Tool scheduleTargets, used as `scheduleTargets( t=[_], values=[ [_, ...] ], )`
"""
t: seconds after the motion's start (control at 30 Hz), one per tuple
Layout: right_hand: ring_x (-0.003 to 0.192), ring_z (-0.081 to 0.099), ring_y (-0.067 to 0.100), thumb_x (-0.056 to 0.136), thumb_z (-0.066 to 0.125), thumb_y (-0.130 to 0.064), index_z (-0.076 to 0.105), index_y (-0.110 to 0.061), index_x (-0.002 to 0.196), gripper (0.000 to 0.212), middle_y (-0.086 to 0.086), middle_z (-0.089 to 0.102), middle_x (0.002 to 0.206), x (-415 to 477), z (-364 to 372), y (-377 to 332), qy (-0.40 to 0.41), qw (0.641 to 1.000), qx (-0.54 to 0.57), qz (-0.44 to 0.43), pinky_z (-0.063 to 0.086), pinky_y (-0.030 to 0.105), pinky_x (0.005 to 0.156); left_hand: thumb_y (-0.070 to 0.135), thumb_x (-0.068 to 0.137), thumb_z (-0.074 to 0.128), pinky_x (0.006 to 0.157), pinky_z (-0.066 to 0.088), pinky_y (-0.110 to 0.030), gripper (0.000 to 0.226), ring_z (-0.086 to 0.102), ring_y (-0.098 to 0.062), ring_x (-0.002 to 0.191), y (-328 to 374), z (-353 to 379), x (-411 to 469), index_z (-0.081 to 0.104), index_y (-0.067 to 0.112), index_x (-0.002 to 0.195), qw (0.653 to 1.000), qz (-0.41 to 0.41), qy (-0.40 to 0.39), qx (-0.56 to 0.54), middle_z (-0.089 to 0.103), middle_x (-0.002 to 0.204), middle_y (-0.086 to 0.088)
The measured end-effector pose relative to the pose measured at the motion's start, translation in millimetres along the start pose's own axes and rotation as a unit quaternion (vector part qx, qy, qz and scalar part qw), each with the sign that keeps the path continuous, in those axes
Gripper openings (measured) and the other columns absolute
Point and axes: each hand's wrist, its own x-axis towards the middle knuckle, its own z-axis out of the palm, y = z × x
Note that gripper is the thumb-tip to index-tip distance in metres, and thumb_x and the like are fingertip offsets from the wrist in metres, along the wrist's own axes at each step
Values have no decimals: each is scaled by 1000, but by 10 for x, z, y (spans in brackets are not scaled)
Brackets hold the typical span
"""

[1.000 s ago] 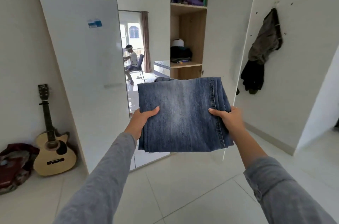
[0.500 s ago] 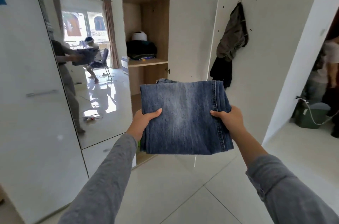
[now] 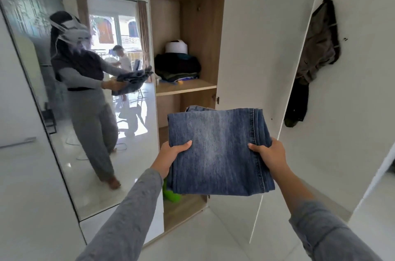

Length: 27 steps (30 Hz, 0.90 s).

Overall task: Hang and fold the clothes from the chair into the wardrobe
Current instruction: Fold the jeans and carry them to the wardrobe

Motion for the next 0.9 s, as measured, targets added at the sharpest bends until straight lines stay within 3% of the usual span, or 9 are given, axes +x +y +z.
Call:
scheduleTargets(
  t=[0.3,0.37,0.53,0.73,0.9],
  values=[
    [88,63,31,74,76,-8,62,-4,106,35,12,67,96,1384,703,494,-38,997,-45,41,52,40,80,29,66,84,91,52,-44,60,67,-27,98,-418,-227,1450,60,10,117,997,-76,22,-14,69,109,-8],
    [89,63,31,74,76,-8,62,-4,106,35,11,66,95,1744,859,573,-53,996,-47,46,52,40,81,28,69,83,88,54,-42,56,67,-26,97,-492,-240,1767,60,10,116,996,-80,29,-15,70,107,-8],
    [87,61,28,74,76,-6,62,-5,106,35,10,65,95,2816,1319,806,-101,993,-50,40,49,35,78,19,78,75,62,54,-26,33,70,-19,84,-632,-235,2660,62,13,108,993,-95,72,-23,71,100,-5],
    [92,63,30,73,76,-1,63,-2,108,37,14,67,101,3801,1898,1248,-173,980,-61,78,52,42,84,21,78,75,73,53,-30,29,66,-20,93,-1098,-343,3392,61,17,104,981,-140,128,-40,68,105,-3],
    [87,61,28,76,72,-1,61,0,110,36,18,66,105,4212,2451,1719,-232,961,-110,105,50,36,77,26,63,84,85,52,-37,59,65,-24,101,-1555,-625,3752,60,12,116,963,-199,176,-49,68,112,-7]
  ],
)
